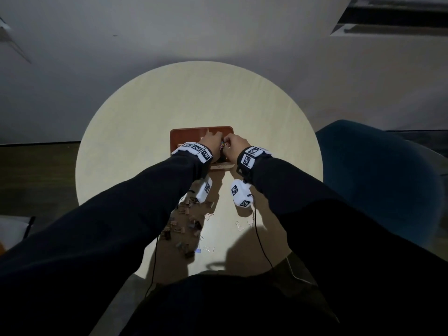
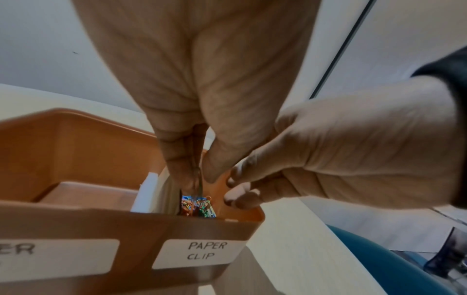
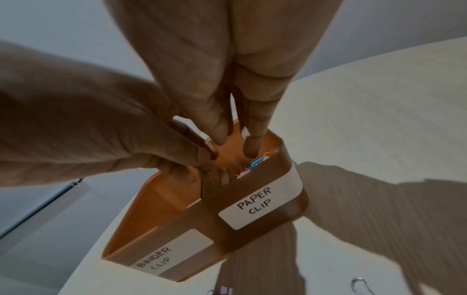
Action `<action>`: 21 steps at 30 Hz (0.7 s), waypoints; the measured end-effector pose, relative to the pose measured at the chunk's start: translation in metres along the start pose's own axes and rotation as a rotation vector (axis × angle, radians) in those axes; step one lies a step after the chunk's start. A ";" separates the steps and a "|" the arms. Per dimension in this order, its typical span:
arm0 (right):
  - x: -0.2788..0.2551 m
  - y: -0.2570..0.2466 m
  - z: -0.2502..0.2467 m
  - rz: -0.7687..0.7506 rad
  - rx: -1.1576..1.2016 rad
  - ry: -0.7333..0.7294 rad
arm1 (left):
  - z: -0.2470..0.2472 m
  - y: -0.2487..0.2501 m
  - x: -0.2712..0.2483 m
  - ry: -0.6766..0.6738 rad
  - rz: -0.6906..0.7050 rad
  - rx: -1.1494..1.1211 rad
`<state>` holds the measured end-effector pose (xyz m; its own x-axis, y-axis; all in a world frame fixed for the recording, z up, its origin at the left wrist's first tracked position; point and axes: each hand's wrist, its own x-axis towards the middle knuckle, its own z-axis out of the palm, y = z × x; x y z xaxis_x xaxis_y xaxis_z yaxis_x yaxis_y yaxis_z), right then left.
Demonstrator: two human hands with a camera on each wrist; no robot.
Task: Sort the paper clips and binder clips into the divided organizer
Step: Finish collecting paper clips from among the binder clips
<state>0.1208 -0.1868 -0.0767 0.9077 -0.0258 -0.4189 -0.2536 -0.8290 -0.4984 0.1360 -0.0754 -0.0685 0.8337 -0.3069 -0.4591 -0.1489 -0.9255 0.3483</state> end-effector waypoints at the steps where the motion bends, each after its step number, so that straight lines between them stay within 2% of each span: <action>1: 0.000 0.001 0.002 -0.006 -0.033 -0.016 | 0.002 0.000 0.000 -0.001 0.010 -0.001; 6: 0.000 0.011 0.008 -0.045 -0.080 0.007 | 0.007 -0.010 -0.005 0.036 0.024 -0.105; 13: -0.017 0.014 0.019 -0.138 0.026 0.091 | 0.015 -0.033 -0.037 0.159 0.125 -0.299; 18: -0.041 0.019 0.034 -0.232 0.059 0.115 | 0.030 -0.053 -0.081 0.176 0.106 -0.416; 21: -0.059 0.024 0.051 -0.264 0.038 0.078 | 0.050 -0.075 -0.101 0.126 0.071 -0.336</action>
<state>0.0440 -0.1769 -0.1026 0.9667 0.1443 -0.2114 -0.0157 -0.7911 -0.6115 0.0360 0.0142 -0.0895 0.8895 -0.3188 -0.3273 -0.0431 -0.7716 0.6346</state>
